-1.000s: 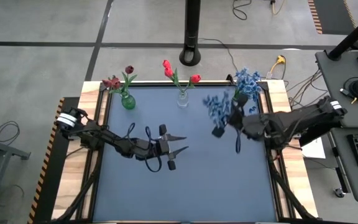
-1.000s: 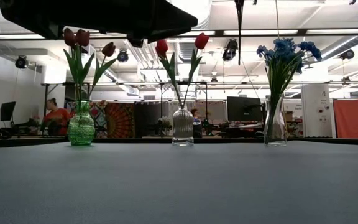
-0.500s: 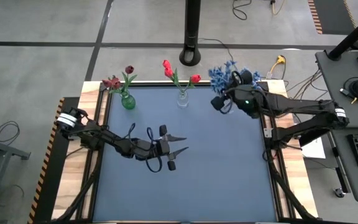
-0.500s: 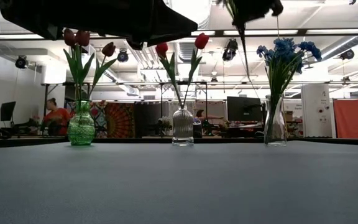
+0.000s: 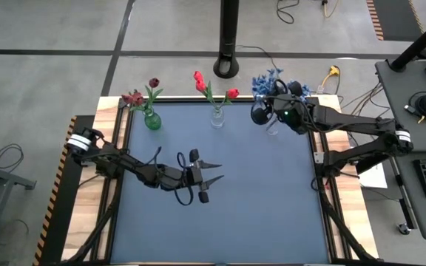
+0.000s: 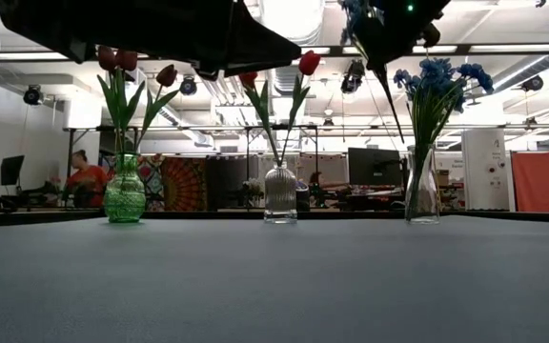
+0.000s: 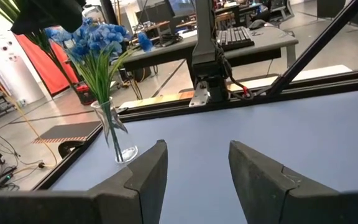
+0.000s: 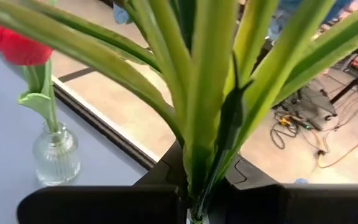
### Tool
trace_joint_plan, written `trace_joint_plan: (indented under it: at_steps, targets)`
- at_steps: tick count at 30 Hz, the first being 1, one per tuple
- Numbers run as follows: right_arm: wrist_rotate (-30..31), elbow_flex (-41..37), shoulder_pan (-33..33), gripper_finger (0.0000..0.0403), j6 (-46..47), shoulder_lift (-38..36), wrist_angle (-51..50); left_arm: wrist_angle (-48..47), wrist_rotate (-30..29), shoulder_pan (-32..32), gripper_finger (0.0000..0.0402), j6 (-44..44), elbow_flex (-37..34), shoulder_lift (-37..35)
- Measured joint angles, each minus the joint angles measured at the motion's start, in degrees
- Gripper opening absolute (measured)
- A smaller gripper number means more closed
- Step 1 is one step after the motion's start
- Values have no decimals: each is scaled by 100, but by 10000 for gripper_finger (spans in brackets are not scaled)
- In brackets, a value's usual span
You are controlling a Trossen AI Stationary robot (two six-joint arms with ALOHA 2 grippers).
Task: Sort flowers into vase by color
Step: Put the blue flowers into the right transparent vase
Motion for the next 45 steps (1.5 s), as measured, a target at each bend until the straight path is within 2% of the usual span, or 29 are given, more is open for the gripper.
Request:
trace_joint_plan:
  at_steps: [13, 34, 39, 45]
  targets:
    - [-91, -30, -98, 18, 352, 0, -473, -131, -14, -13, 156, -55, 0, -89]
    - [-94, -43, -97, 18, -67, -2, 59, -167, -23, -13, 156, -55, 0, -89]
    - [-451, 20, -80, 18, 32, -15, 30, -197, -25, -13, 156, -57, 0, -89]
    - [-499, 364, 24, 18, 261, -12, -519, -201, -25, -13, 155, -55, 0, -89]
